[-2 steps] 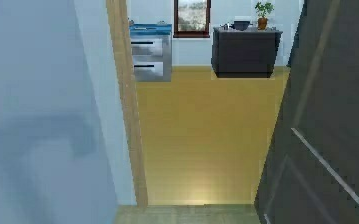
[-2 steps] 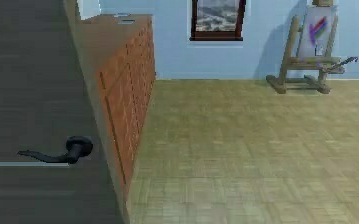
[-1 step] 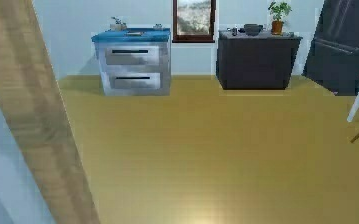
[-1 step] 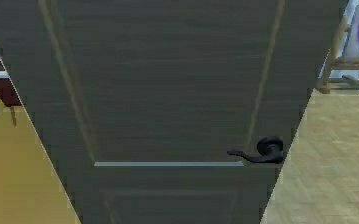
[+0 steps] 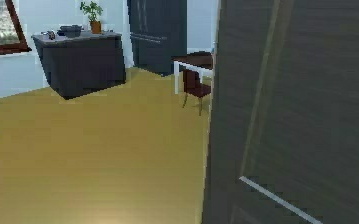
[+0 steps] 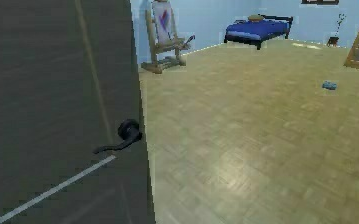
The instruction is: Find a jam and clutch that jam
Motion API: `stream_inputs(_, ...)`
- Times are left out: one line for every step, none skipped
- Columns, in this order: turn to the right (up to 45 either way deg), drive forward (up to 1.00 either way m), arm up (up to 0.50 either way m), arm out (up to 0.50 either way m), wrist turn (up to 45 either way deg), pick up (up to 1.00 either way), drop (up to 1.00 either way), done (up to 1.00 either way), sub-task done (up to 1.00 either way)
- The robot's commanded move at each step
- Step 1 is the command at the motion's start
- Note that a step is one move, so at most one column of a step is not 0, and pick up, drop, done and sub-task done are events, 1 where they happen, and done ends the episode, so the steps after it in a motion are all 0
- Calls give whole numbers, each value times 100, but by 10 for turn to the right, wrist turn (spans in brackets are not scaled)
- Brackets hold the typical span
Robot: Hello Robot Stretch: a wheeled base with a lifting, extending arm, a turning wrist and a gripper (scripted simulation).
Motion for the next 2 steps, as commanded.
stream_inputs(270,0,0,0,0,0,0,0,0)
stream_inputs(0,20,0,0,0,0,0,0,0)
